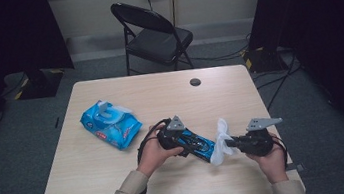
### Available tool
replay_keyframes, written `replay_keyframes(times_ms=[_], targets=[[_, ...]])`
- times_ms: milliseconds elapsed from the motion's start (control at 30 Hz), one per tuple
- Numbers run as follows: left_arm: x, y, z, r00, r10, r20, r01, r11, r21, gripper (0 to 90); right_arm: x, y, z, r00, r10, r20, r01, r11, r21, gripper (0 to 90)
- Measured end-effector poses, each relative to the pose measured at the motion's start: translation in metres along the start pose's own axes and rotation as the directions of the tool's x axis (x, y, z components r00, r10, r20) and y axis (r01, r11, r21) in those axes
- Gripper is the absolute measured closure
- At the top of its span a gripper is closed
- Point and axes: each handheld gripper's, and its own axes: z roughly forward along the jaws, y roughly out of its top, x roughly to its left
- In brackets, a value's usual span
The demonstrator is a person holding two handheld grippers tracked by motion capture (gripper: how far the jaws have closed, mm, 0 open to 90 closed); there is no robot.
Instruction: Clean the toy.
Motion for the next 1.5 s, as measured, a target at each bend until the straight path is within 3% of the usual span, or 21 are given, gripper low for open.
replay_keyframes(times_ms=[200, 333, 533, 800, 1033, 1200, 1433, 1500], targets=[[-0.001, -0.008, -0.017, 0.9999, -0.011, 0.004, 0.011, 0.9998, -0.015, 18.0, 0.018, 0.014, 0.012, 0.9977, -0.046, -0.049, 0.047, 0.9989, 0.006, 82.0], [0.002, -0.019, -0.03, 1.0, -0.01, -0.001, 0.01, 0.9999, -0.01, 20.1, 0.03, 0.022, 0.028, 0.9924, -0.084, -0.089, 0.087, 0.9958, 0.028, 81.8], [0.007, -0.036, -0.049, 0.9988, -0.046, -0.017, 0.046, 0.9987, -0.021, 20.2, 0.046, 0.03, 0.052, 0.9819, -0.112, -0.152, 0.12, 0.9918, 0.044, 81.3], [0.012, -0.06, -0.074, 0.9947, -0.09, -0.05, 0.088, 0.9954, -0.038, 20.7, 0.071, 0.043, 0.094, 0.9533, -0.181, -0.242, 0.207, 0.9744, 0.086, 81.0], [0.014, -0.079, -0.092, 0.9893, -0.126, -0.073, 0.123, 0.9915, -0.042, 22.0, 0.088, 0.049, 0.125, 0.9314, -0.218, -0.291, 0.262, 0.9572, 0.122, 80.5], [0.013, -0.087, -0.1, 0.9864, -0.14, -0.087, 0.136, 0.9894, -0.052, 22.1, 0.097, 0.053, 0.143, 0.9212, -0.224, -0.318, 0.277, 0.9518, 0.132, 80.2], [0.012, -0.098, -0.108, 0.983, -0.16, -0.09, 0.154, 0.9856, -0.07, 23.5, 0.109, 0.059, 0.165, 0.9029, -0.26, -0.342, 0.324, 0.9348, 0.145, 78.7], [0.011, -0.1, -0.109, 0.982, -0.168, -0.086, 0.162, 0.9839, -0.075, 23.9, 0.112, 0.06, 0.168, 0.9006, -0.27, -0.341, 0.333, 0.9321, 0.142, 74.7]])
